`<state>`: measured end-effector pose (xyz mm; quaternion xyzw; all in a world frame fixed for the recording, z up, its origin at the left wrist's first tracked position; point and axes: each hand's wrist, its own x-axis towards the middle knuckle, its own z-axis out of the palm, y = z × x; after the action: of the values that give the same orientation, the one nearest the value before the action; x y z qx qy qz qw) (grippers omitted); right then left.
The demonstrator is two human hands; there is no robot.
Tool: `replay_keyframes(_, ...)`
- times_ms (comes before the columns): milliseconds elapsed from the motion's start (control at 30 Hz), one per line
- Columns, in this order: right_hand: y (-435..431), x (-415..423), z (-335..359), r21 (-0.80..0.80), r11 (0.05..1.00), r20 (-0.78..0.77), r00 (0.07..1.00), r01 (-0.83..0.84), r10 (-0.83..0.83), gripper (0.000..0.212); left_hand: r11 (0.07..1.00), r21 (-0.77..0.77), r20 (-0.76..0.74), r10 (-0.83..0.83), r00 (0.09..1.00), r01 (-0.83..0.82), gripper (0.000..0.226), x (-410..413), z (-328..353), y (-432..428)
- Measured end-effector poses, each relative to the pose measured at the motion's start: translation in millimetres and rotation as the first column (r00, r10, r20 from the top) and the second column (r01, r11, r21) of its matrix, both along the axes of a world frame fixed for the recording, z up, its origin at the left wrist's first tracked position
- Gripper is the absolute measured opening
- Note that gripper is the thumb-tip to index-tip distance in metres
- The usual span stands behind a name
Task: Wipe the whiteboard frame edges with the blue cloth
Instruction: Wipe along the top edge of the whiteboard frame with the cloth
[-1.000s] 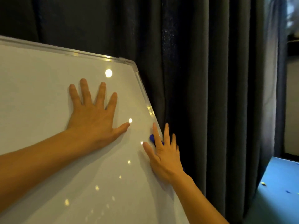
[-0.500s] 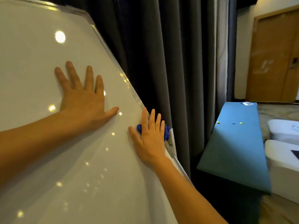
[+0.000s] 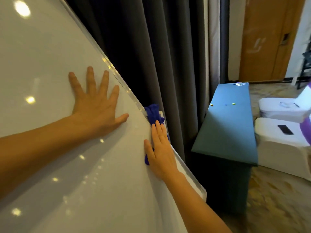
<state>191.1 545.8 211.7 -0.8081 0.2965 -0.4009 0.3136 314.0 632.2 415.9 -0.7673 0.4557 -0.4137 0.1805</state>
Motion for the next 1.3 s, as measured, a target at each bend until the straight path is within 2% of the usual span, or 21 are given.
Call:
replay_keyframes(67, 1.5, -4.6, -1.6, 0.054, 0.998, 0.067, 0.997, -0.033, 0.030, 0.060, 1.000, 0.028, 0.016, -0.009, 1.000, 0.008, 0.102, -6.3, -14.2, -4.4)
replay_keyframes(167, 3.1, -17.3, -9.9, 0.126, 0.989, 0.117, 0.991, -0.084, 0.069, 0.068, 0.999, 0.044, 0.021, -0.016, 1.000, 0.015, 0.100, -11.6, -21.7, -9.0)
replay_keyframes(267, 2.4, -37.5, -28.6, 0.136, 0.988, 0.045, 0.997, -0.076, 0.070, 0.078, 0.995, 0.091, 0.006, -0.041, 0.999, 0.040, 0.100, -17.5, -34.4, -11.6)
replay_keyframes(333, 1.2, -52.4, -46.7, 0.164, 0.986, -0.024, 0.999, -0.023, 0.027, 0.076, 0.987, 0.153, 0.018, -0.054, 0.998, 0.051, 0.101, -27.4, -51.4, -12.0)
replay_keyframes(433, 0.7, -68.0, -64.5, 0.316, 0.945, -0.096, 0.994, 0.082, -0.054, 0.068, 0.973, 0.227, 0.042, -0.054, 0.998, 0.043, 0.104, -42.4, -77.4, -11.2)
replay_keyframes(500, -0.3, -65.5, -59.3, 0.352, 0.931, -0.080, 0.994, 0.093, -0.069, 0.072, 0.975, 0.220, 0.055, -0.042, 0.998, 0.029, 0.108, -47.6, -85.5, -12.4)
replay_keyframes(633, 9.3, -29.2, -10.2, 0.234, 0.972, 0.277, 0.958, 0.008, -0.074, 0.069, 0.979, 0.202, 0.065, -0.032, 0.997, 0.018, 0.110, -49.9, -87.9, -13.4)
replay_keyframes(700, 11.4, -6.9, 4.5, 0.206, 0.977, 0.319, 0.941, 0.052, -0.117, 0.060, 0.981, 0.192, 0.045, -0.044, 0.998, 0.035, 0.108, -49.8, -87.1, -12.5)
replay_keyframes(767, 4.7, 1.1, 8.2, 0.270, 0.959, 0.380, 0.906, 0.085, -0.187, 0.048, 0.982, 0.183, 0.050, -0.045, 0.998, 0.035, 0.109, -48.4, -87.6, -11.2)
replay_keyframes(800, -0.5, -2.3, 5.4, 0.252, 0.963, 0.392, 0.900, 0.094, -0.190, 0.044, 0.982, 0.185, 0.061, -0.040, 0.997, 0.028, 0.110, -48.2, -88.7, -10.9)
replay_keyframes(900, -19.4, -27.1, -20.0, 0.053, 0.987, 0.279, 0.946, 0.155, -0.163, 0.042, 0.981, 0.194, 0.078, -0.023, 0.997, 0.008, 0.112, -47.3, -91.3, -10.2)
replay_keyframes(967, -27.7, -49.3, -50.3, 0.023, 0.979, 0.205, 0.957, 0.203, -0.203, 0.042, 0.980, 0.196, 0.060, -0.030, 0.998, 0.018, 0.112, -47.9, -91.2, -9.7)
replay_keyframes(1000, -27.5, -61.1, -67.8, 0.052, 0.975, 0.185, 0.957, 0.218, -0.224, 0.041, 0.981, 0.192, 0.053, -0.039, 0.998, 0.028, 0.112, -46.6, -91.4, -10.2)
replay_keyframes(1067, -21.4, -83.0, -101.5, 0.240, 0.932, 0.121, 0.945, 0.271, -0.305, 0.037, 0.981, 0.189, 0.048, -0.044, 0.998, 0.035, 0.112, -43.8, -89.9, -11.0)
replay_keyframes(1100, -17.5, -91.5, -114.1, 0.395, 0.863, 0.062, 0.928, 0.314, -0.366, 0.035, 0.981, 0.192, 0.043, -0.045, 0.998, 0.036, 0.113, -44.2, -89.3, -11.3)
replay_keyframes(1167, -12.2, -94.5, -122.2, 0.704, 0.623, -0.047, 0.899, 0.339, -0.436, 0.028, 0.980, 0.193, 0.042, -0.046, 0.998, 0.038, 0.114, -44.7, -89.5, -12.3)
replay_keyframes(1200, -10.2, -89.9, -115.6, 0.806, 0.507, -0.056, 0.893, 0.304, -0.447, 0.025, 0.980, 0.195, 0.050, -0.044, 0.998, 0.034, 0.115, -45.9, -90.7, -13.3)
replay_keyframes(1233, -9.4, -80.8, -101.5, 0.860, 0.458, 0.004, 0.895, 0.225, -0.446, 0.020, 0.980, 0.199, 0.059, -0.037, 0.998, 0.024, 0.116, -47.2, -91.2, -13.6)
replay_keyframes(1267, -8.4, -70.2, -83.7, 0.873, 0.477, 0.129, 0.895, 0.102, -0.427, 0.013, 0.979, 0.204, 0.063, -0.028, 0.998, 0.014, 0.117, -49.8, -92.0, -13.9)
replay_keyframes(1300, -6.5, -58.1, -62.6, 0.832, 0.554, 0.271, 0.883, -0.014, -0.384, 0.012, 0.978, 0.207, 0.067, -0.017, 0.998, 0.002, 0.117, -52.5, -93.0, -13.9)
